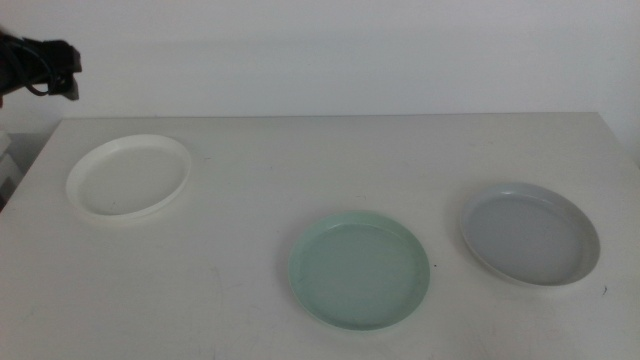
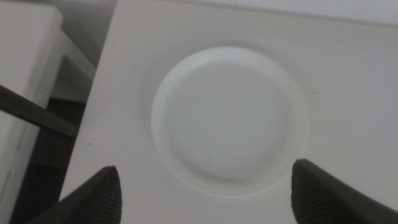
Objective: Stack the three bowls on top of each other.
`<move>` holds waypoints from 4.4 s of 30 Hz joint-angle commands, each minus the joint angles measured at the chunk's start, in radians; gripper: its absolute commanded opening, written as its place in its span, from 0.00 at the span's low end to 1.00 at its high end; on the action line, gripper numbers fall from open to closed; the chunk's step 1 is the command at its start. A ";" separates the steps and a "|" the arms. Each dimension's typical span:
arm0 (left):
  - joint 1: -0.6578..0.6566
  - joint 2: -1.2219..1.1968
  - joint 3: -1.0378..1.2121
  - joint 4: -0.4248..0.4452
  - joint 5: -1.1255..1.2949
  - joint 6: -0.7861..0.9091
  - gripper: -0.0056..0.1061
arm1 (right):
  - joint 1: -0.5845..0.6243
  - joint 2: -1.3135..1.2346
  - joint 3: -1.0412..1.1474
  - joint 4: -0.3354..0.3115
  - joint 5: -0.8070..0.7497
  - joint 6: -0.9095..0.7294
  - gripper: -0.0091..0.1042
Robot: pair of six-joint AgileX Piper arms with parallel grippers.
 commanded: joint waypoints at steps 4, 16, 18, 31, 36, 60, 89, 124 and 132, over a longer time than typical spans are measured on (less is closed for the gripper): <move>0.095 0.111 -0.109 -0.161 -0.047 0.179 0.99 | -0.007 0.015 -0.006 -0.004 -0.070 -0.004 0.59; 0.203 0.445 -0.300 -0.441 0.001 0.429 0.99 | -0.007 0.015 -0.006 -0.004 -0.070 -0.004 0.59; 0.204 0.484 -0.315 -0.439 -0.002 0.432 0.99 | -0.007 0.015 -0.006 -0.004 -0.070 -0.004 0.59; 0.217 0.619 -0.341 -0.430 -0.035 0.436 0.99 | -0.007 0.015 -0.006 -0.004 -0.070 -0.004 0.59; 0.217 0.642 -0.342 -0.439 -0.048 0.435 0.76 | -0.007 0.015 -0.006 -0.004 -0.070 -0.004 0.59; 0.206 0.310 -0.097 -0.529 -0.068 0.352 0.05 | -0.007 0.015 -0.006 -0.004 -0.070 -0.004 0.59; -0.472 0.029 0.247 -0.535 -0.232 0.105 0.05 | -0.007 0.015 -0.006 -0.004 -0.070 -0.004 0.59; -0.505 0.014 0.244 -0.617 -0.170 0.391 0.99 | -0.007 0.015 -0.006 -0.004 -0.070 -0.004 0.59; -0.501 -0.344 0.244 -0.522 0.031 0.460 0.99 | -0.007 0.015 -0.006 -0.004 -0.070 -0.004 0.59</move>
